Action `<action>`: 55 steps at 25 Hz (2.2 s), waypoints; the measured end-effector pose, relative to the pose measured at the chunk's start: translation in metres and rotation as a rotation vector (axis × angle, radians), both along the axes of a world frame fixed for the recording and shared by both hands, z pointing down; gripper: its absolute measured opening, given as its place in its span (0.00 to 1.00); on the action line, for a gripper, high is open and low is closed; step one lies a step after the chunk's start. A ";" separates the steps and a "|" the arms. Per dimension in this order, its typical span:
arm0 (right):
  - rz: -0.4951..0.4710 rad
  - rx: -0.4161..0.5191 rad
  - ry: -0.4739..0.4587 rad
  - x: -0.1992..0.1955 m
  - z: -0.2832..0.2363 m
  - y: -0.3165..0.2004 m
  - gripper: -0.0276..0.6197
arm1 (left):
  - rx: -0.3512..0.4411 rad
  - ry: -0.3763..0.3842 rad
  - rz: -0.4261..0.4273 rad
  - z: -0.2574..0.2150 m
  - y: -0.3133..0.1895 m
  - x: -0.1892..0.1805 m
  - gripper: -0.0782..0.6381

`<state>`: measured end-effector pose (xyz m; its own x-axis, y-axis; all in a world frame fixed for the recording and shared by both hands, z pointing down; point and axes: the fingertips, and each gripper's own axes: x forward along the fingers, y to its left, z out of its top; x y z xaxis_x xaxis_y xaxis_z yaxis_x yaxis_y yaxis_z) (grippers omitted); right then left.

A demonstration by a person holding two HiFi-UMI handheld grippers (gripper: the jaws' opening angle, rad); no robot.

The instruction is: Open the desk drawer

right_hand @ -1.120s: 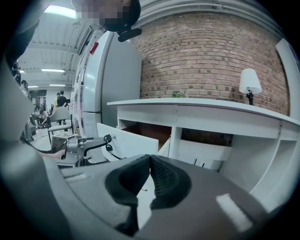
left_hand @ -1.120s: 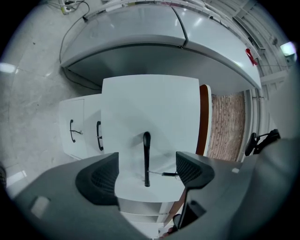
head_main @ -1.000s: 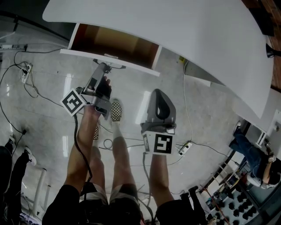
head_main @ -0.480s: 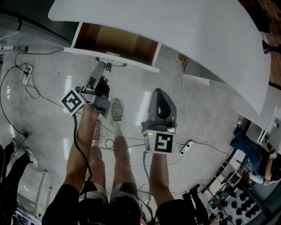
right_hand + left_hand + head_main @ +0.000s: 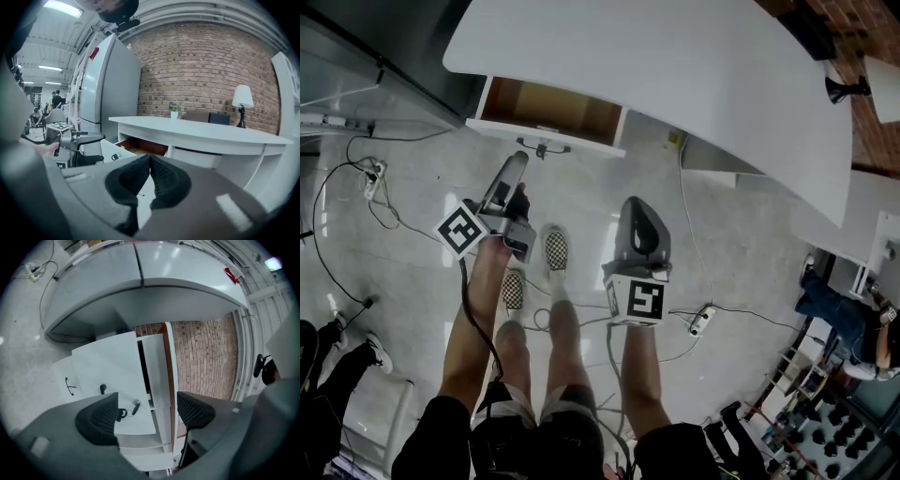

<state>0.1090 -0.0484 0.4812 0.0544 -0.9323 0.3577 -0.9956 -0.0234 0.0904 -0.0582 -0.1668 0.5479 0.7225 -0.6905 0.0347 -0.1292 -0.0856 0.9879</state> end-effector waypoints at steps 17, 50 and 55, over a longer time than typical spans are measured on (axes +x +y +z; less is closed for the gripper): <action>0.115 0.135 0.038 -0.019 -0.187 0.041 0.05 | 0.589 -0.536 0.166 -0.235 0.028 -0.046 0.41; 0.155 0.269 0.017 -0.111 -0.374 0.175 0.05 | 1.062 -0.980 0.161 -0.445 0.189 -0.130 0.12; 0.133 0.271 0.020 -0.121 -0.373 0.168 0.05 | 1.057 -0.985 0.155 -0.446 0.186 -0.134 0.12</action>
<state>-0.0119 0.1200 0.1081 0.1872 -0.9777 0.0947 -0.9802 -0.1796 0.0829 -0.1924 0.0192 0.1016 0.7749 -0.6263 0.0856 -0.6267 -0.7789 -0.0259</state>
